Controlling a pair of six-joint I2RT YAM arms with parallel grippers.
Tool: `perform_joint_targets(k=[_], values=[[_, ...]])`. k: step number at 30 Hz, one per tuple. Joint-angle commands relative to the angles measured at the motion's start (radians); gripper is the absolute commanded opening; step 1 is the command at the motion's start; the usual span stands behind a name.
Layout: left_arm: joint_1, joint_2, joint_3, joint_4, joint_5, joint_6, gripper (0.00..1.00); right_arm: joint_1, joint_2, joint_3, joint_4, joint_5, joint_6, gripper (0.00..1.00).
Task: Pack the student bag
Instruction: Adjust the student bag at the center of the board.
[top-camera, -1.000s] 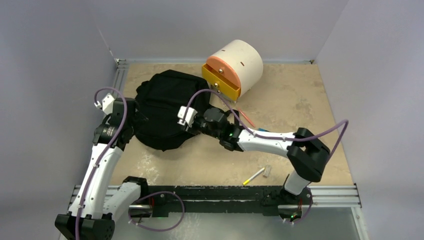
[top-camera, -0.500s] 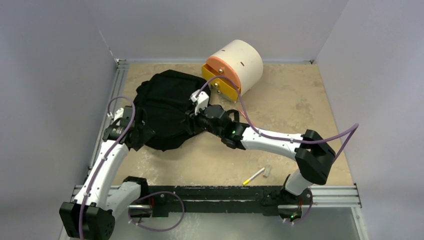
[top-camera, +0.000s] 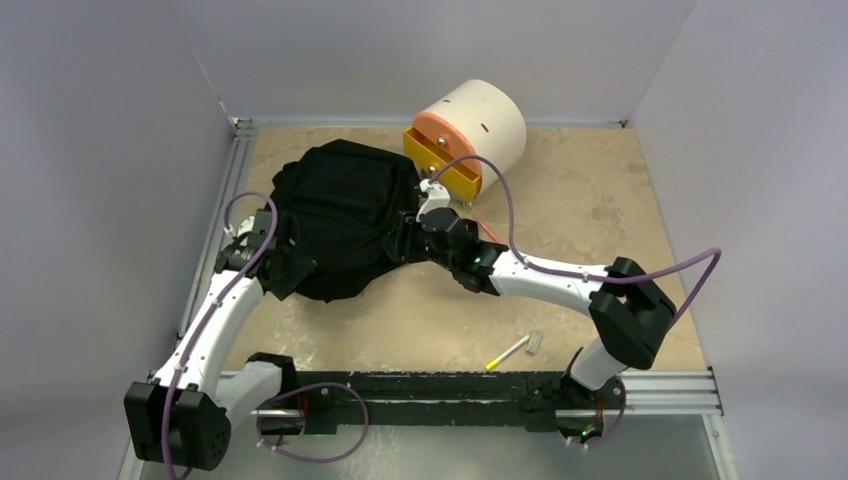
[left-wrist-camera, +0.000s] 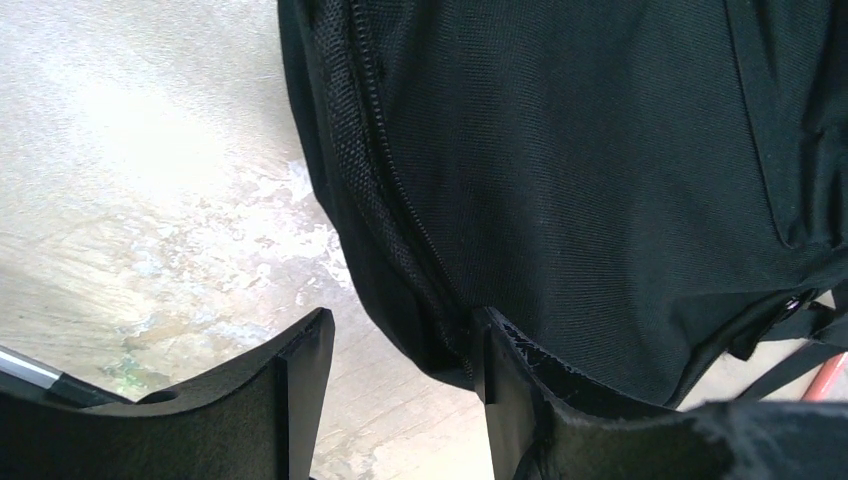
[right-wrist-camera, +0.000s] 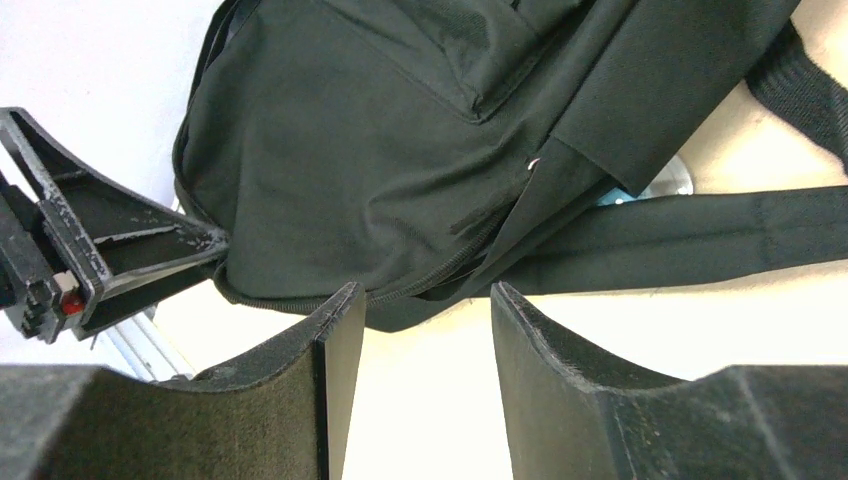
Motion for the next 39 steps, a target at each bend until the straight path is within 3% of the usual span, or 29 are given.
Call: perform_joint_targets(k=[1,3,6,8,11,15,20,28,30,32,34,39], values=[[0.006,0.009,-0.007,0.078,0.018,-0.024,0.52,0.007,-0.02,-0.006,0.032,-0.019,0.052,0.52],[0.006,0.02,-0.018,0.08,0.018,-0.027,0.53,0.007,-0.023,-0.003,0.024,-0.015,0.047,0.53],[0.006,0.026,-0.038,0.078,0.029,-0.027,0.45,0.005,-0.03,0.002,0.011,0.001,0.039,0.53],[0.006,0.012,-0.049,0.077,0.046,-0.023,0.35,0.007,-0.033,0.004,0.004,0.008,0.036,0.53],[0.006,-0.029,-0.059,0.071,0.067,-0.02,0.12,0.006,-0.039,0.001,0.0,0.018,0.033,0.53],[0.005,-0.076,-0.062,0.059,0.127,-0.019,0.0,0.006,-0.048,-0.004,0.0,0.024,0.031,0.53],[-0.041,-0.111,-0.071,0.056,0.253,-0.072,0.0,0.007,-0.079,-0.019,-0.027,0.061,0.019,0.53],[-0.153,-0.136,-0.08,0.012,0.282,-0.129,0.0,0.006,-0.125,-0.048,-0.036,0.098,-0.044,0.53],[-0.153,-0.13,-0.061,-0.03,0.237,-0.123,0.06,0.007,-0.126,-0.043,-0.036,0.093,-0.059,0.53],[-0.153,-0.126,-0.01,-0.071,0.173,-0.097,0.29,0.007,-0.131,-0.034,-0.038,0.086,-0.067,0.54],[-0.153,-0.123,0.054,-0.105,0.12,-0.078,0.43,0.005,-0.14,-0.025,-0.037,0.079,-0.068,0.54],[-0.149,-0.08,0.256,-0.177,-0.037,0.037,0.53,0.006,-0.179,-0.023,-0.021,0.095,-0.095,0.56]])
